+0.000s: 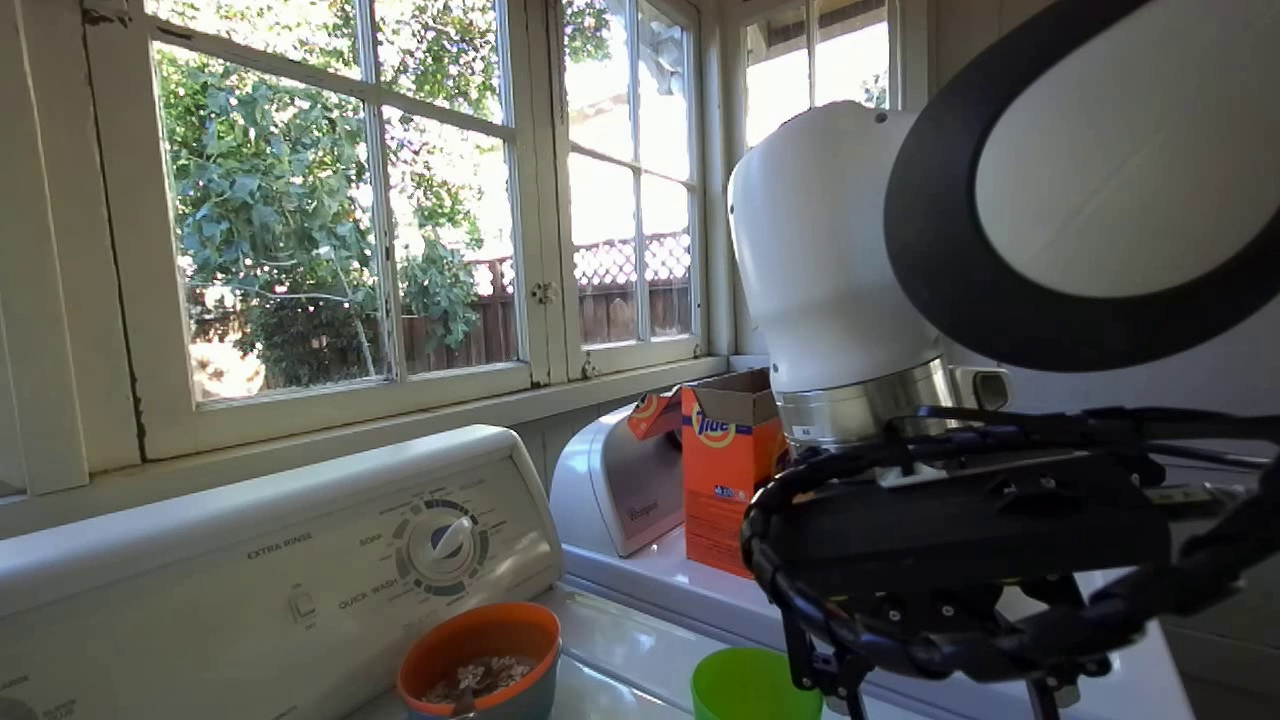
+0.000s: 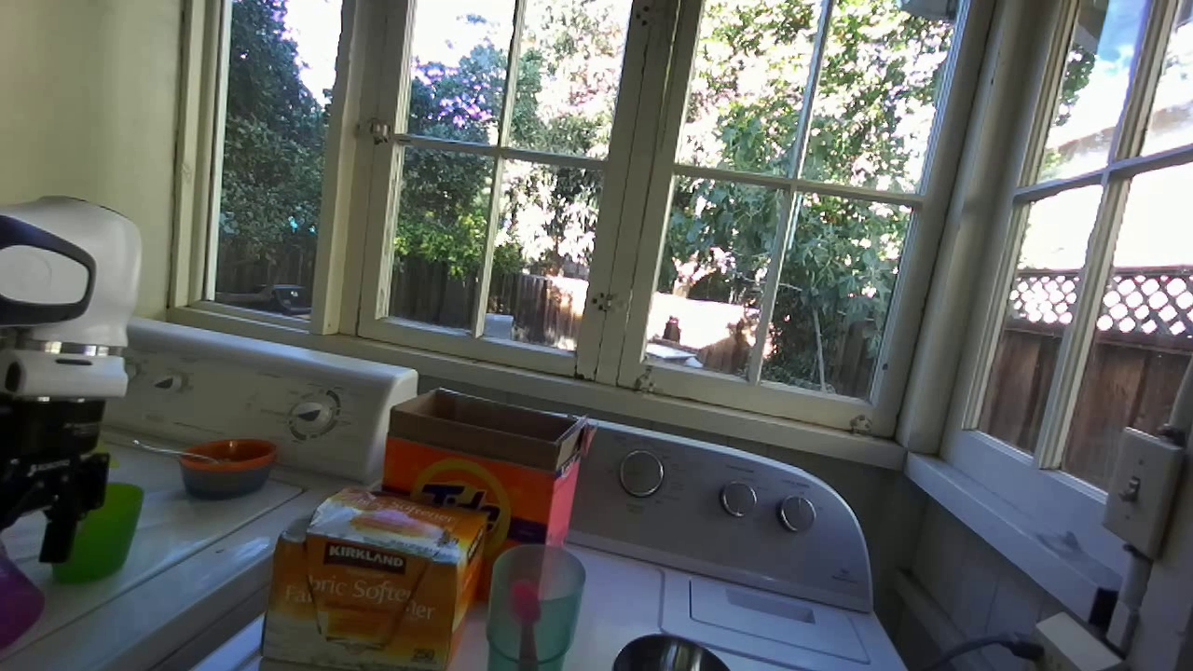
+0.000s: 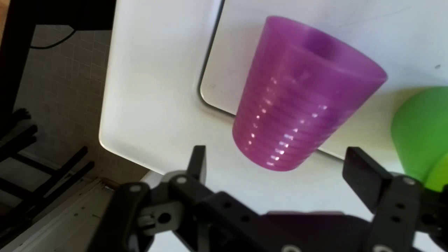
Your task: Flip the purple cup upside down
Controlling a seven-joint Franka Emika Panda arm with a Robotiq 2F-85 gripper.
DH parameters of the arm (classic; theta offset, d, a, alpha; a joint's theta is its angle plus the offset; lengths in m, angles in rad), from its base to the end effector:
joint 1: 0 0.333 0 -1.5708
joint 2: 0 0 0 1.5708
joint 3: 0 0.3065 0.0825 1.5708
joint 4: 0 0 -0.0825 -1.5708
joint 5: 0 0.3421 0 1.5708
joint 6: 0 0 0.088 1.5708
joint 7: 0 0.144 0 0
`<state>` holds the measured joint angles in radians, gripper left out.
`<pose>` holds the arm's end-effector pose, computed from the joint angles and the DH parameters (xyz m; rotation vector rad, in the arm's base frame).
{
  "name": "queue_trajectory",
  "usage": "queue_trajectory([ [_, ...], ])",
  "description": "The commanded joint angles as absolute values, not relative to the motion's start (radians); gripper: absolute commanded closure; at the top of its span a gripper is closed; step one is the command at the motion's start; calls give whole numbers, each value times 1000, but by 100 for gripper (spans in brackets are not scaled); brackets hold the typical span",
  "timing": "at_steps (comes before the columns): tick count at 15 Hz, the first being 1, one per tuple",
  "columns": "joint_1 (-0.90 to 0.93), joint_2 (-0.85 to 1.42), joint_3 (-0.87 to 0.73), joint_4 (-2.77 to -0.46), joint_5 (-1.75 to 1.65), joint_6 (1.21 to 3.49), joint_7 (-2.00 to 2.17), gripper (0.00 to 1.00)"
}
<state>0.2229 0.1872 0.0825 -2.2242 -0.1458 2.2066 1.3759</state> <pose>0.4654 0.1375 0.2607 2.5883 -1.3668 -0.0976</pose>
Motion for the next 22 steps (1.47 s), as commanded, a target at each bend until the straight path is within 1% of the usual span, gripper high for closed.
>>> queue_trajectory([
  [1, 227, 193, 86, -2218, -171, 2201, 1410, 0],
  [6, 205, 178, 89, -2234, -109, 2197, 1350, 0],
  [12, 163, 193, 88, -2224, 43, 2074, 1208, 0],
  [15, 156, 207, 83, -2220, 61, 2036, 1188, 0],
  [22, 154, 226, 79, -2219, 64, 2031, 1184, 0],
])
